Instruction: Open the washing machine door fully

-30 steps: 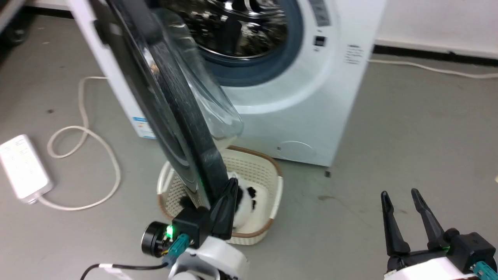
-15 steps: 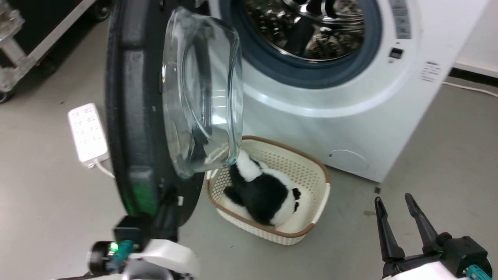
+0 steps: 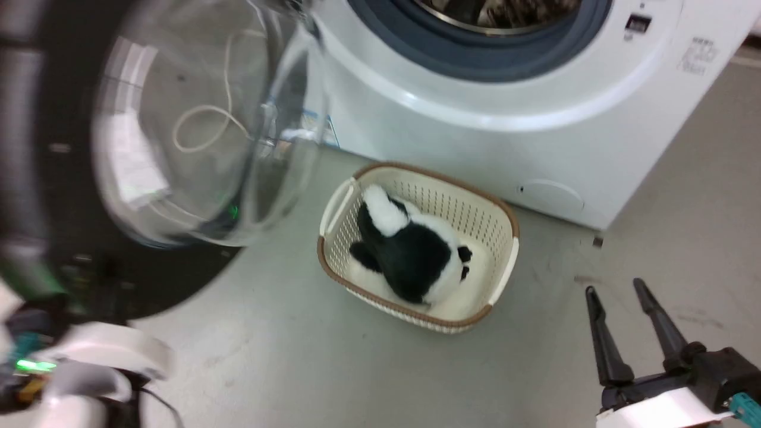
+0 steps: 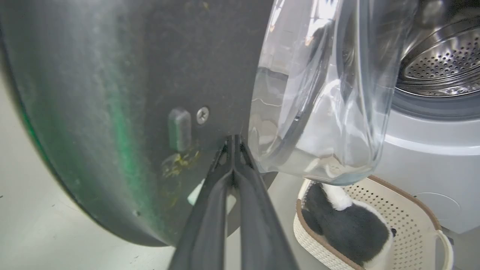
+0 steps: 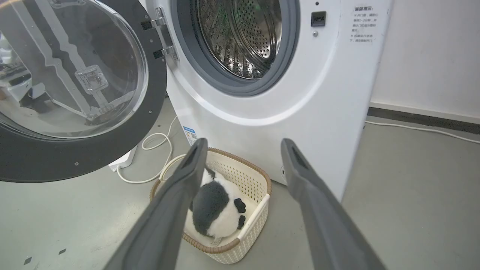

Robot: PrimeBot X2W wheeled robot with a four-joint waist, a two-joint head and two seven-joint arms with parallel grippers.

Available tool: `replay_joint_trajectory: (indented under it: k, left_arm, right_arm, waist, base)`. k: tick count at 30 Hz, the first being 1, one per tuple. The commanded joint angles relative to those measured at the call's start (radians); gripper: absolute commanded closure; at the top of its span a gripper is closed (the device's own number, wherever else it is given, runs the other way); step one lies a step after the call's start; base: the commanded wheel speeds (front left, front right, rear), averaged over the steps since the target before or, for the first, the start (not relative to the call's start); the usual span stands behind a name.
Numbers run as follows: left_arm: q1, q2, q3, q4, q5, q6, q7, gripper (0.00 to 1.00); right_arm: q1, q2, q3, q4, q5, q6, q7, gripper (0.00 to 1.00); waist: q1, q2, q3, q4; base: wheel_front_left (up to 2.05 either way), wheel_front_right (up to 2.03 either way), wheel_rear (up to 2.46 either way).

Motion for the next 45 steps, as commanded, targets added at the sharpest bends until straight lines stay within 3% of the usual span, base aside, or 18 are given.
replay_joint_trajectory:
  k: [1,2,10,14,21,27,32,33,36,45]
  left_arm:
    - [-0.024,0.022,0.025,0.011,-0.014,0.000,0.004,1.00]
    - [-0.049,0.056,0.066,0.038,-0.039,-0.007,0.012,1.00]
    - [-0.151,0.154,0.186,0.186,-0.117,-0.027,0.008,1.00]
    - [-0.193,0.187,0.209,0.269,-0.124,-0.045,-0.037,1.00]
    - [-0.193,0.188,0.198,0.308,-0.107,-0.060,-0.102,1.00]
    - [-0.144,0.145,0.166,0.230,-0.069,-0.066,-0.144,1.00]
    - [-0.073,0.069,0.110,0.095,-0.019,-0.057,-0.156,1.00]
    - [-0.021,0.024,0.058,0.012,0.024,-0.041,-0.158,1.00]
    - [0.029,-0.024,-0.001,-0.054,0.056,-0.028,-0.158,1.00]
    - [0.117,-0.103,-0.138,-0.067,0.110,-0.033,-0.159,1.00]
  right_arm:
    - [-0.014,-0.012,-0.002,-0.009,0.000,0.001,-0.003,0.00]
    - [-0.021,-0.024,-0.004,-0.015,0.002,0.001,-0.001,0.00]
    - [-0.039,-0.059,-0.017,-0.036,0.012,0.001,0.007,0.00]
    - [-0.045,-0.067,-0.015,-0.034,0.018,0.001,0.006,0.00]
    - [-0.046,-0.057,-0.017,-0.015,0.016,0.001,0.003,0.00]
    - [-0.040,-0.033,-0.026,0.007,0.010,0.001,-0.001,0.00]
    - [-0.027,-0.007,-0.043,0.027,0.003,0.001,-0.004,0.00]
    - [-0.017,0.007,-0.046,0.033,-0.005,0.001,-0.004,0.00]
    - [-0.009,0.020,-0.052,0.032,-0.011,0.001,-0.004,0.00]
    - [0.026,0.048,-0.038,0.032,-0.029,0.001,-0.005,0.00]
  waist:
    - [-0.0001,0.0000,0.034,-0.014]
    - [-0.0001,0.0000,0.058,-0.022]
    - [-0.0001,0.0000,0.131,-0.047]
    - [-0.0001,0.0000,0.139,-0.057]
    - [-0.0001,0.0000,0.095,-0.064]
    - [-0.0001,0.0000,0.010,-0.072]
    - [-0.0001,0.0000,-0.080,-0.090]
    - [-0.0001,0.0000,-0.125,-0.111]
    - [-0.0001,0.0000,-0.154,-0.138]
    - [-0.0001,0.0000,-0.190,-0.222]
  base:
    - [0.00,0.00,0.00]
    - [0.00,0.00,0.00]
    - [0.00,0.00,0.00]
    - [0.00,0.00,0.00]
    - [0.00,0.00,0.00]
    - [0.00,0.00,0.00]
    - [0.00,0.00,0.00]
    - [0.00,0.00,0.00]
    - [0.00,0.00,0.00]
    - [0.00,0.00,0.00]
